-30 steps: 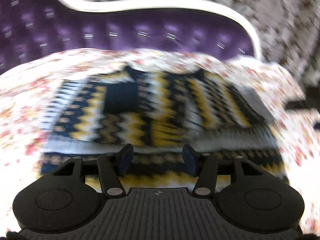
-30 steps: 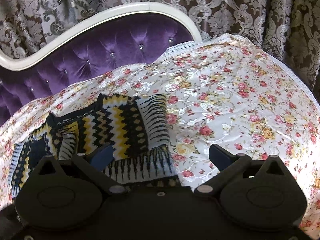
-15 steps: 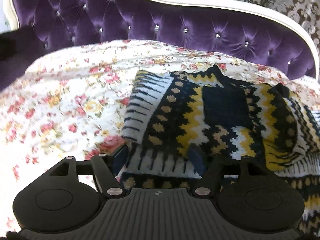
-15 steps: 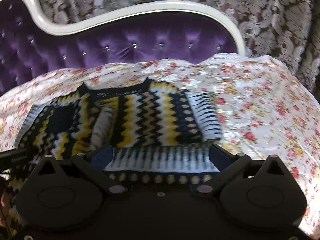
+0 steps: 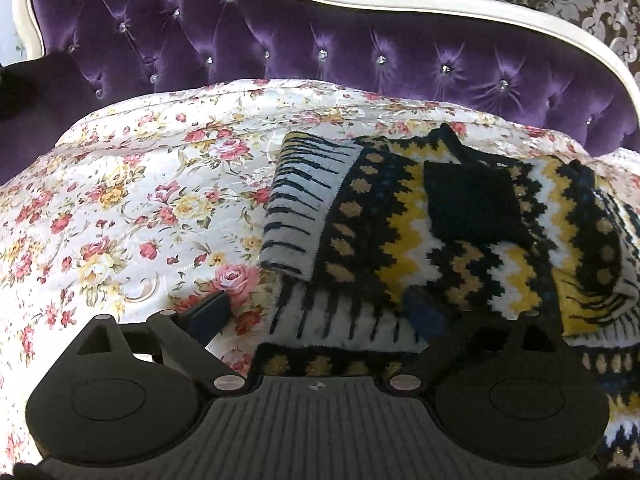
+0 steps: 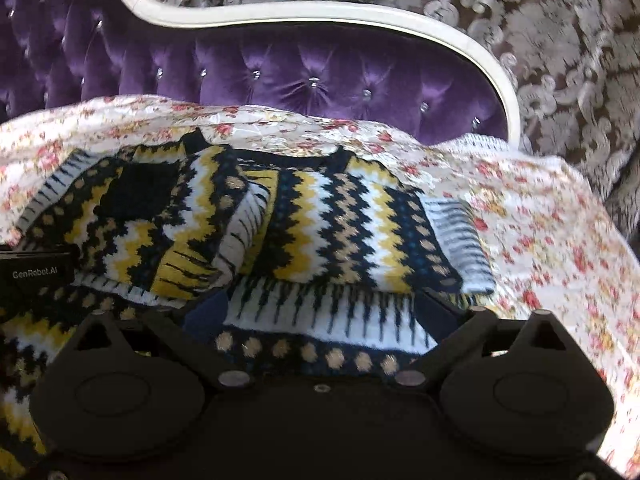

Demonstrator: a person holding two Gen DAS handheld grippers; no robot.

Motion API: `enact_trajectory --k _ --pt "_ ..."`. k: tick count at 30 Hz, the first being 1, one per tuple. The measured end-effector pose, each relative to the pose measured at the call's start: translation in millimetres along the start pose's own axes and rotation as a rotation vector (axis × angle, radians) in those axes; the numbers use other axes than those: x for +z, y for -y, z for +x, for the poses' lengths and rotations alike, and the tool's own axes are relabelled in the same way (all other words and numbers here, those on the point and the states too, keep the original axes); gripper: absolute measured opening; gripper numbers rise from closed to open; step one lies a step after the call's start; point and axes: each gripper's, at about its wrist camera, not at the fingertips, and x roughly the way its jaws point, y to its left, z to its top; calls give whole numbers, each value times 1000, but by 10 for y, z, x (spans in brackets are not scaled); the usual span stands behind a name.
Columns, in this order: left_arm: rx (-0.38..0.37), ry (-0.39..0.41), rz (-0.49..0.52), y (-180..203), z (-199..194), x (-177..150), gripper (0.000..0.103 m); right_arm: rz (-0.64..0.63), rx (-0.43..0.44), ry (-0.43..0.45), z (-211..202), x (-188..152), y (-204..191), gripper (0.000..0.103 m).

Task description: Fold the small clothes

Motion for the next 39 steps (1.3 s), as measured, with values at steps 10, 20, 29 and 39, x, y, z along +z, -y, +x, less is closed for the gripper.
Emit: enact_trajectory --k 10,20,29,39 --pt "-14 -17 3 -18 22 15 98 -193 -77 -8 369 265 -485 91" --pt "-27 -20 -3 -40 36 14 99 -44 -256 -33 579 366 100 80" --pt "-24 -11 -7 -36 32 -2 100 214 -258 -97 538 228 1056 77" --pt "-23 -14 -7 -36 32 2 100 48 5 58 268 509 110 97"
